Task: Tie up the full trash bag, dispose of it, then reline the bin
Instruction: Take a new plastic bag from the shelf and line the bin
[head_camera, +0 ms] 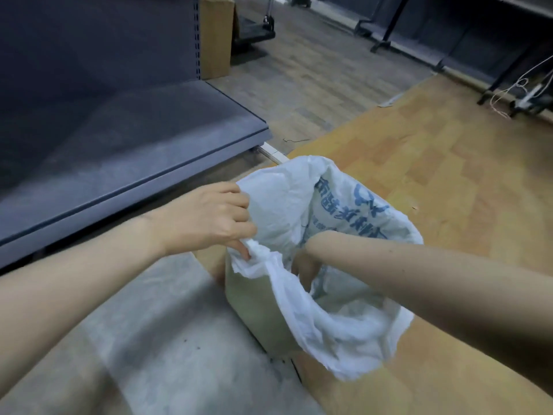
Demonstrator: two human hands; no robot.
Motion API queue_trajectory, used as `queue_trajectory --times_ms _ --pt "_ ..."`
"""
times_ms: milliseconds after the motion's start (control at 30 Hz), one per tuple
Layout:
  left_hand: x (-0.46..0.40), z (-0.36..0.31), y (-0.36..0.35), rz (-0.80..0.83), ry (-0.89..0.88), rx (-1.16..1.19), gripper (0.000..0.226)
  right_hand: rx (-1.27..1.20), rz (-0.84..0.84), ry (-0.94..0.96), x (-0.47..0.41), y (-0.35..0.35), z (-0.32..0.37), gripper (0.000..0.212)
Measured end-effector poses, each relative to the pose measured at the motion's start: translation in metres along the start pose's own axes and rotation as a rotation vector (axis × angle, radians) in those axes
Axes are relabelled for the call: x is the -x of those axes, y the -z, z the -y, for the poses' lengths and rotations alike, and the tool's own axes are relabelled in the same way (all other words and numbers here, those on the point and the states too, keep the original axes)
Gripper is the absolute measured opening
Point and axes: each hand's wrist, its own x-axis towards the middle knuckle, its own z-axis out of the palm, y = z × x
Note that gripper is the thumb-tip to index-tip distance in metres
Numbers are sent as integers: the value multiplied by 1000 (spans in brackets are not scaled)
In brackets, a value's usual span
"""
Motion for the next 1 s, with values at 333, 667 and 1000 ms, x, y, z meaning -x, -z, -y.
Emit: queue_trajectory --times_ms 333,667,1000 --pt "-2 13 7 24 -47 -201 52 -275 138 30 21 -52 -18 107" --pt "-15 -13 16 127 138 -35 61 -237 -197 102 54 -72 -12 68" --pt "-28 -81 14 107 41 257 63 157 -384 319 -2 -37 -13 78"
